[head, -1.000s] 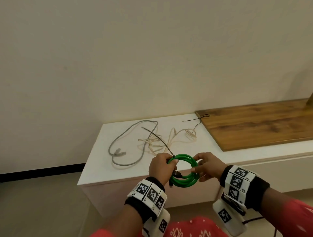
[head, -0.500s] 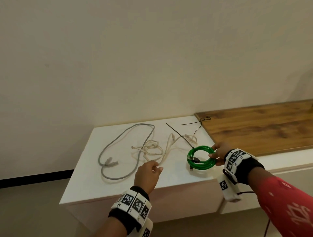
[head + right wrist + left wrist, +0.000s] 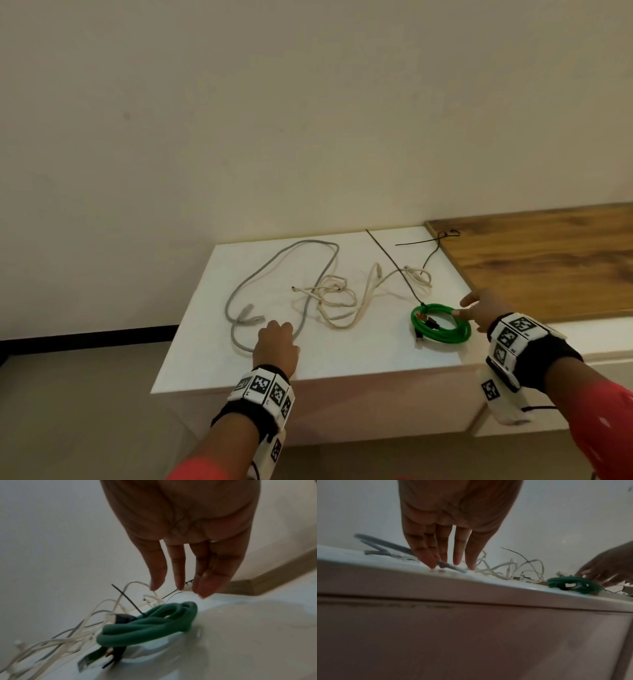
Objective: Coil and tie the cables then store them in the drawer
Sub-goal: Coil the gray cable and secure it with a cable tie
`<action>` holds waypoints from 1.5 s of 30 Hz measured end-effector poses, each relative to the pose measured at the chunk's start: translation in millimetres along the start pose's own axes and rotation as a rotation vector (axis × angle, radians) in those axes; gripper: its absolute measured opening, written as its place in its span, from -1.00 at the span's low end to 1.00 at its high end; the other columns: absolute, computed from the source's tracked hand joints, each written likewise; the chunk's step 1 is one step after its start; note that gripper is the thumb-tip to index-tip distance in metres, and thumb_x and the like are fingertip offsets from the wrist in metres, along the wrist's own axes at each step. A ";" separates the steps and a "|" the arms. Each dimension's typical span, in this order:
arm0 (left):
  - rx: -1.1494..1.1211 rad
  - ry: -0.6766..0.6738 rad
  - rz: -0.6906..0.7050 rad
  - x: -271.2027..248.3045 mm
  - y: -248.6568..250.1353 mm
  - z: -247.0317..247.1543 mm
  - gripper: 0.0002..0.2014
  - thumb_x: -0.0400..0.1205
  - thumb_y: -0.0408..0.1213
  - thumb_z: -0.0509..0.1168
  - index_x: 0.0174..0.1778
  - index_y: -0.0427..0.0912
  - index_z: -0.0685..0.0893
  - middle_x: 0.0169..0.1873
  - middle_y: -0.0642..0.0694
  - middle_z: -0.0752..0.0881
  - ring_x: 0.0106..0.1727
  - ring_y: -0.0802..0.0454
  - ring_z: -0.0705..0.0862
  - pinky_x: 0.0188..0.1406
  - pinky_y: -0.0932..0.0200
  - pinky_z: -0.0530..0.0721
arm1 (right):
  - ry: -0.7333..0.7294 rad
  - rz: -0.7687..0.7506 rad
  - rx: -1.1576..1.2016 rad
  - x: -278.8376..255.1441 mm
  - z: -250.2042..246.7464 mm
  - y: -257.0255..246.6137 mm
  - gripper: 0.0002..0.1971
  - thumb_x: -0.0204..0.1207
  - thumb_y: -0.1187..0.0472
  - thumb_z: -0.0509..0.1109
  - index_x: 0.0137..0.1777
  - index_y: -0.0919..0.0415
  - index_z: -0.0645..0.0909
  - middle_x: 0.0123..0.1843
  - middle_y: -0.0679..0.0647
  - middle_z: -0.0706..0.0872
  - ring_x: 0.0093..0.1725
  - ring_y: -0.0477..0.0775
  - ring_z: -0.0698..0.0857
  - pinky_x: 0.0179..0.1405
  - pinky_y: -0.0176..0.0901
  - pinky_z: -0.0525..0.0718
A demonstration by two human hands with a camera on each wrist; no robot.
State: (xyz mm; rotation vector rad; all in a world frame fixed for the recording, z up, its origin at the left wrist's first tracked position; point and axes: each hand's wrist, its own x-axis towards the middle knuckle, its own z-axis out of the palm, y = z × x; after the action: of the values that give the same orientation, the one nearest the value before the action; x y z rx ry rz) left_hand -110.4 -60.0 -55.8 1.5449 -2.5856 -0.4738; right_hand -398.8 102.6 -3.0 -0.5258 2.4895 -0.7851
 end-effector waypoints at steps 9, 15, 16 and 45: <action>-0.149 0.118 -0.130 -6.0 -10.2 -32.4 -0.80 0.59 -0.49 0.12 0.12 -0.40 0.49 0.17 -0.32 0.60 0.21 -0.25 0.59 0.12 0.01 0.54 | -0.180 -0.354 0.053 -51.6 41.3 -46.2 -0.84 0.40 0.26 0.48 -0.05 0.22 0.60 -0.16 0.12 0.64 -0.14 0.12 0.63 -0.13 -0.07 0.66; -0.562 0.379 -0.196 -22.0 -25.7 -89.9 -0.83 0.62 -0.51 0.13 0.06 -0.45 0.56 0.11 -0.36 0.66 0.16 -0.26 0.60 -0.08 0.15 0.41 | -0.354 -0.521 0.063 -96.8 69.1 -76.7 -0.90 0.46 0.31 0.41 -0.05 0.20 0.60 -0.25 0.02 0.61 -0.21 -0.03 0.59 -0.31 -0.28 0.62; -0.663 0.407 -0.189 -24.4 -29.5 -96.5 -0.85 0.63 -0.50 0.14 0.03 -0.43 0.57 0.06 -0.37 0.67 0.08 -0.25 0.62 -0.10 0.16 0.44 | -0.370 -0.547 0.067 -103.8 73.2 -81.3 -0.92 0.47 0.32 0.39 -0.06 0.19 0.60 -0.26 0.00 0.60 -0.22 -0.04 0.59 -0.29 -0.28 0.62; -0.908 0.223 0.330 -124.3 -10.4 -136.6 -0.82 0.68 -0.28 0.12 -0.02 -0.13 0.65 -0.42 0.06 0.50 -0.37 0.24 0.47 -0.41 0.24 0.53 | -0.646 -0.661 0.838 -227.6 36.9 -80.6 -0.68 0.65 0.25 0.06 -0.30 0.26 0.52 -0.65 -0.09 0.29 -0.63 -0.08 0.28 -0.52 -0.23 0.43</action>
State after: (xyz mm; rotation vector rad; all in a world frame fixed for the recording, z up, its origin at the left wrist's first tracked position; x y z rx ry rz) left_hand -9.4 14.2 80.2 0.7872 -1.9253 -1.1364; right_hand -176.4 135.5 92.6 -1.0617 1.2190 -1.4918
